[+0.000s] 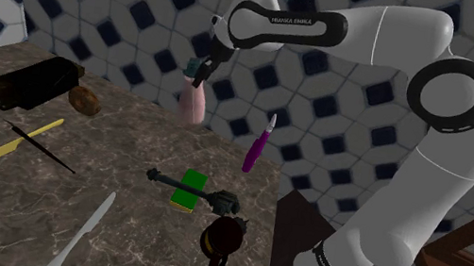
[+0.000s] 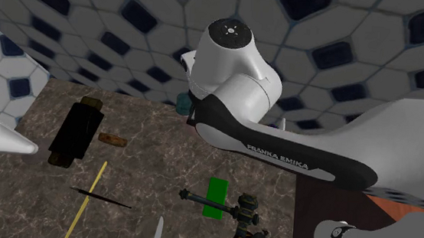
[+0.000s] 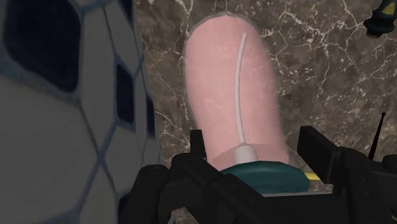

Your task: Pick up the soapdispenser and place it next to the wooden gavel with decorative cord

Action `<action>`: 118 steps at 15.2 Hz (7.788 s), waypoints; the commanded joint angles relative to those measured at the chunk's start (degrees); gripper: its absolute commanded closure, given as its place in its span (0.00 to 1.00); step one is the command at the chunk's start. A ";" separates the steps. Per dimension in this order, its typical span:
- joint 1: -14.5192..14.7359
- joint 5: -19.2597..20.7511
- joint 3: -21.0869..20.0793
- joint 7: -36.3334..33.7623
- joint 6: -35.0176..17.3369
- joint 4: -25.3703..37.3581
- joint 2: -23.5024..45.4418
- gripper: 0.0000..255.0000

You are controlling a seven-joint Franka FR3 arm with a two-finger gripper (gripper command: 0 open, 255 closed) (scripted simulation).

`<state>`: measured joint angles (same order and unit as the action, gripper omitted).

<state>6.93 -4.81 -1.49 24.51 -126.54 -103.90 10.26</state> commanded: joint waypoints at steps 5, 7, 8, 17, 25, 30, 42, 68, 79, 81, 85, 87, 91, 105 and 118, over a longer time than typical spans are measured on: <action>-0.03 0.19 0.05 -0.34 4.33 3.19 -1.17 1.00; -0.04 0.25 0.06 -0.46 5.80 4.43 -1.40 1.00; -0.04 0.27 0.07 -0.51 6.54 5.07 -1.50 1.00; -0.07 0.51 0.11 -1.02 13.35 11.58 -1.82 1.00; -0.10 0.68 0.14 -1.47 19.74 18.64 -1.16 1.00; -0.11 0.77 0.14 -1.76 23.96 23.84 -0.20 1.00; 1.83 1.59 -0.97 -5.22 29.60 27.08 -2.80 1.00; 15.45 3.29 -19.00 -36.80 26.37 2.59 -24.97 1.00; 20.41 5.78 -30.29 -53.32 28.59 7.25 -21.80 1.00; 21.35 6.92 -32.62 -56.67 29.21 9.04 -20.19 1.00; 23.52 10.31 -37.56 -63.83 30.84 13.62 -15.72 1.00; 24.95 12.72 -40.10 -67.67 31.96 16.47 -12.76 1.00; 29.59 19.26 -44.60 -75.74 35.14 23.56 -5.21 1.00; 28.46 16.98 -43.85 -76.53 24.18 10.42 -8.44 1.00; 28.04 17.04 -43.51 -77.93 14.16 -0.16 -9.13 1.00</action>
<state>34.96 12.18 -44.98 -53.17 -111.42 -103.05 1.22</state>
